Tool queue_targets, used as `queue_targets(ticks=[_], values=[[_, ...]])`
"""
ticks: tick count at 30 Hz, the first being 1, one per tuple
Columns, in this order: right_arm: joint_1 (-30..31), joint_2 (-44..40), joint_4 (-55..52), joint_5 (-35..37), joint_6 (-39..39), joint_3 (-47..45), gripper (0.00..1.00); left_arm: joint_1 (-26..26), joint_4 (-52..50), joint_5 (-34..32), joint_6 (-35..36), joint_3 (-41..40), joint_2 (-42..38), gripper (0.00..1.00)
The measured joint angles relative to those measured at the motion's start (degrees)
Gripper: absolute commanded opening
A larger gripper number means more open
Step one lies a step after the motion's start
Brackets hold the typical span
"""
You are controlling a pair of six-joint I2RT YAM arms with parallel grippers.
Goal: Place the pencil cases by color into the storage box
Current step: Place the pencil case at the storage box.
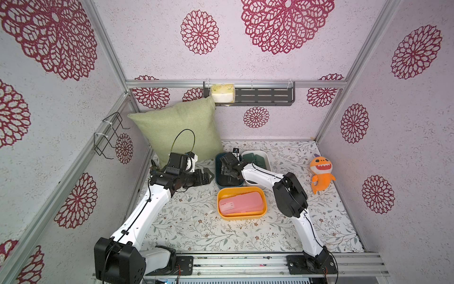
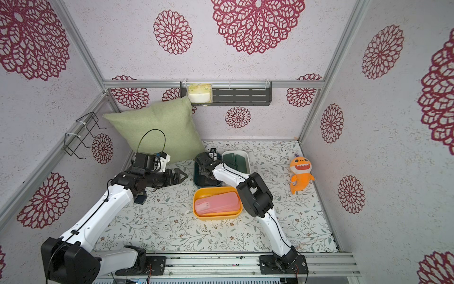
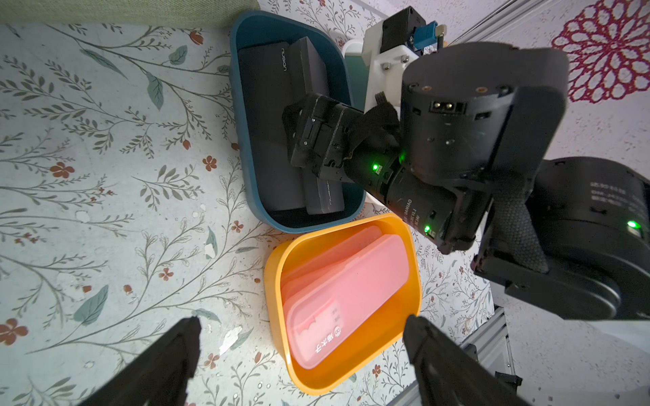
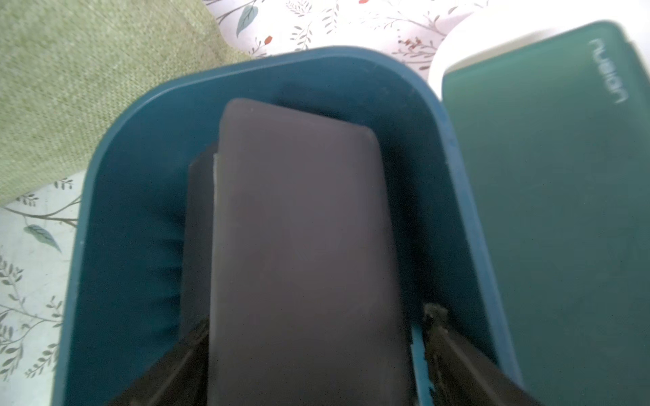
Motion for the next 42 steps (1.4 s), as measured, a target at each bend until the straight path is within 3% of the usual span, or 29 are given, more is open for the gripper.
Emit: queue_targets(ticks=[19,25,34,42], values=[[1.27,-0.61,-3.74,2.89,-3.54,1.88,0.96,0.0,0.0,-1.75,0.46,0.0,0.46,0.97],[1.49,-4.39,-3.13,4.13,-6.08,0.0,0.96,0.0,-0.02,-3.28,0.46,0.0,0.46,0.97],[1.03,-22.64,7.82,5.92,-13.07,-17.38,0.96,0.0,2.84,-9.38,0.35,-1.09,-2.01,0.97],[-5.62,-41.46,26.14,3.74,-23.23,-43.91,0.99,0.04,11.85,-24.98,0.37,-8.5,-11.39,0.97]])
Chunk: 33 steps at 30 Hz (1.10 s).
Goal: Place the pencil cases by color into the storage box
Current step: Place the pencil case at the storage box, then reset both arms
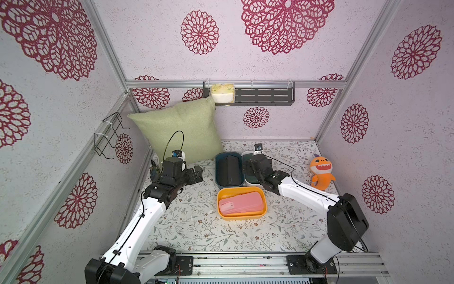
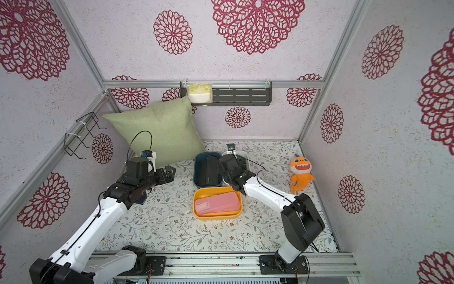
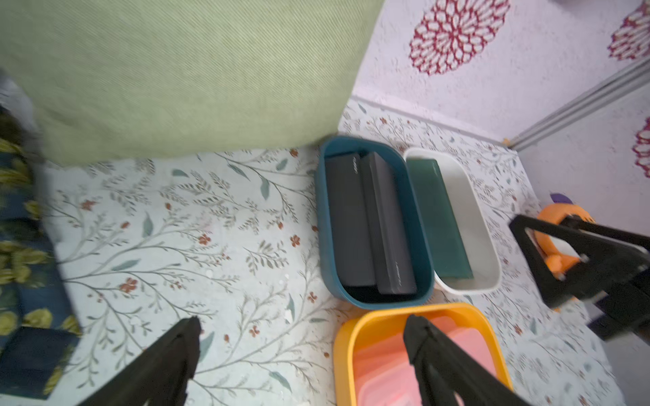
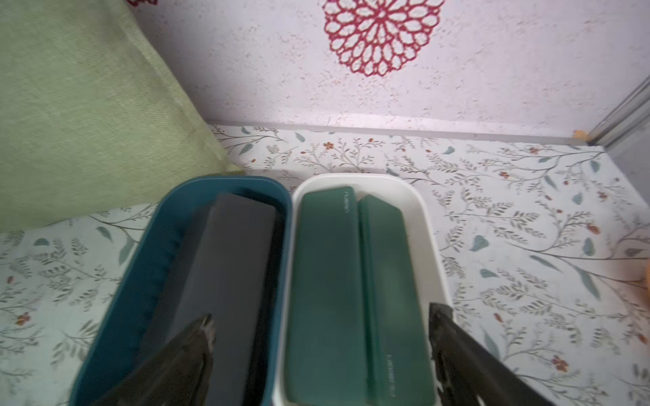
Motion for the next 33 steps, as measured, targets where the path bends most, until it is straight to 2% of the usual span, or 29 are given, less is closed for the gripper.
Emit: queue_targets(ticks=[8,14,18,24,30,33], values=[[-9.25,-11.19,15.93,-1.57,-11.08,-20.83,0.99,0.46,10.8,-21.22,1.66,-8.24,-8.74,0.97],[-16.46,-14.95,26.32,-2.91,-15.3,-32.24,0.99,0.7,29.2,-28.24,11.13,-22.51,-13.53,0.97],[-20.15,-14.88,33.0,-3.69,-16.9,-37.16,0.99,0.83,41.46,-32.11,16.87,-32.13,-12.87,0.97],[-22.6,-12.57,45.62,-5.86,-17.92,-44.24,0.99,3.98,57.35,-34.77,22.08,-37.83,-5.51,0.97],[-25.14,-10.32,61.57,-8.26,-20.61,-53.68,0.99,10.14,76.17,-31.65,23.3,-42.36,11.56,0.97],[-26.75,-7.39,73.5,-9.94,-21.38,-58.16,0.99,12.02,85.4,-28.04,23.71,-43.1,20.85,0.97]])
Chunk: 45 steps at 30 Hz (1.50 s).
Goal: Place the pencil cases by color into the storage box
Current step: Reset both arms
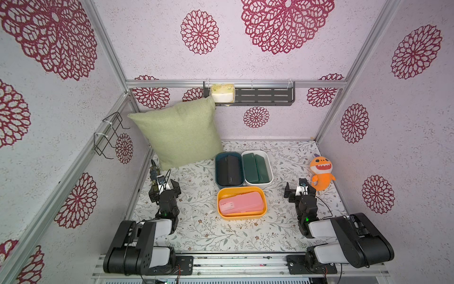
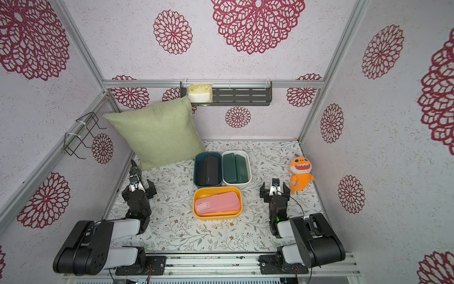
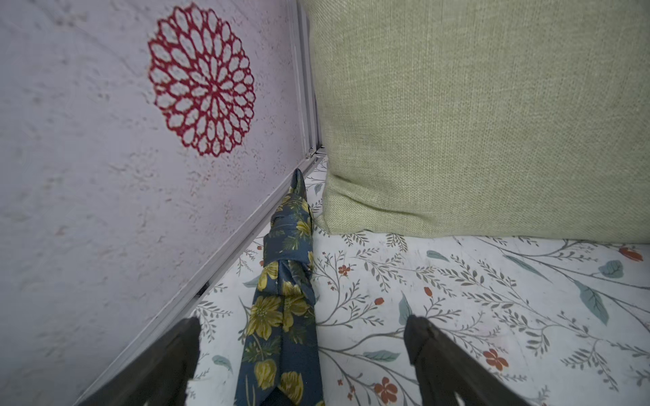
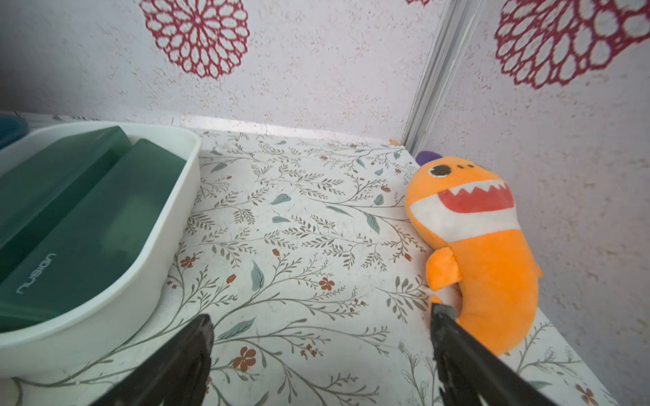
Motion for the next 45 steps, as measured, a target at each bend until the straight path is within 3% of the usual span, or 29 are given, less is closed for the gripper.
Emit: queue_targets(ticks=[4,8,12,18,45], values=[[-1.01,8.52,9.14,-1.38,-0.57,-1.53,0.99,2.19,9.18,3.28,-0.09,1.29,10.05,0.97],[-3.87,8.15,6.51,-5.79,0.15,2.58,0.99,4.83,6.32,8.61,-1.36,3.54,7.61,0.97],[-8.92,7.72,4.09,-11.56,1.7,7.34,0.99,8.63,-1.57,13.97,-3.32,11.82,7.17,0.97],[-9.46,7.48,1.62,-14.97,2.6,7.21,0.99,9.42,-5.88,17.11,-4.39,12.81,6.84,0.97],[-9.14,7.48,1.2,-16.59,2.58,6.93,0.99,9.14,-7.48,17.57,-4.59,12.72,6.84,0.97]])
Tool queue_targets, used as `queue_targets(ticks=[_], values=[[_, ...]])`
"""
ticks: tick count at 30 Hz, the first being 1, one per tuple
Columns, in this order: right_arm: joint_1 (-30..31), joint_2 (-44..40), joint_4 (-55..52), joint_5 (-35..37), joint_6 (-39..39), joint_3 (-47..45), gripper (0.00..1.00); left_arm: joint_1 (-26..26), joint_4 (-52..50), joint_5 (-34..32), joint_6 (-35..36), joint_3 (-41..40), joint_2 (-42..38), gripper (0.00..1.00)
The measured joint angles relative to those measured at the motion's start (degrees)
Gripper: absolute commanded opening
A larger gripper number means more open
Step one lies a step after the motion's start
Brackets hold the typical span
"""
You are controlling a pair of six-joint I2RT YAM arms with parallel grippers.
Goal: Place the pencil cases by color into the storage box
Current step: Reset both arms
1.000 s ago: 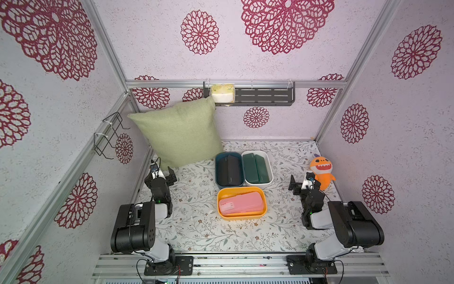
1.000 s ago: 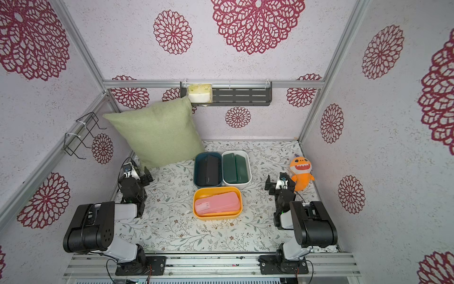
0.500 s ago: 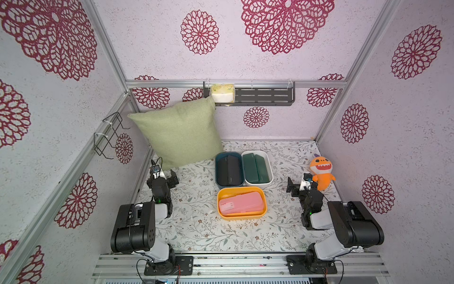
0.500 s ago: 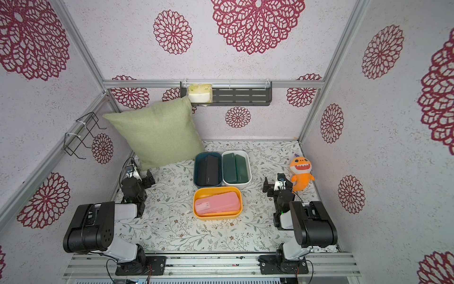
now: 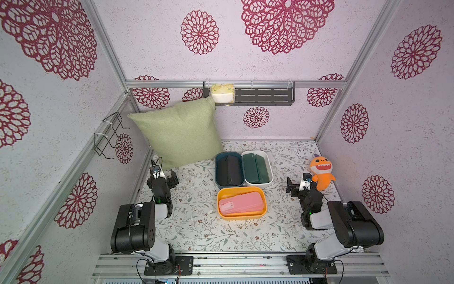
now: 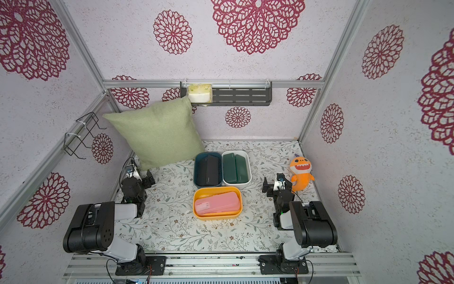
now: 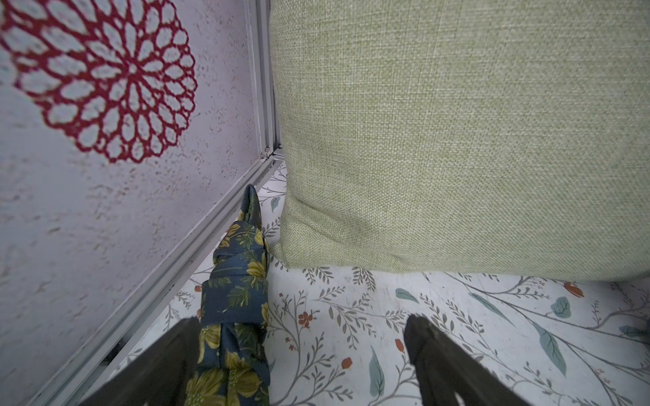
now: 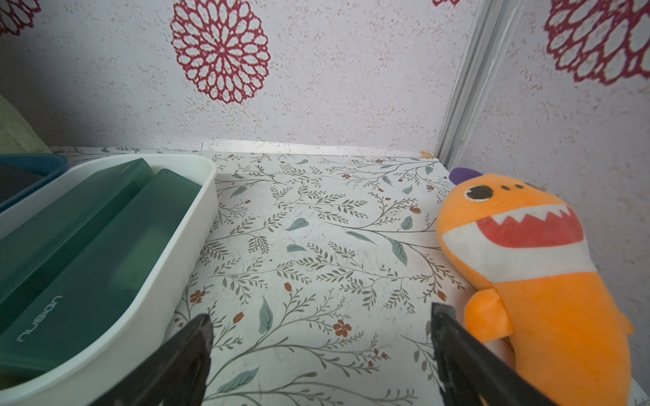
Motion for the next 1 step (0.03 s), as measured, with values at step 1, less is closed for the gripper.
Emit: queue_targets(ticks=[1], values=[[0.0,0.0,0.0,-0.02,0.0,0.0,0.99,0.0,-0.02,0.0,0.0,0.0,0.0,0.97]])
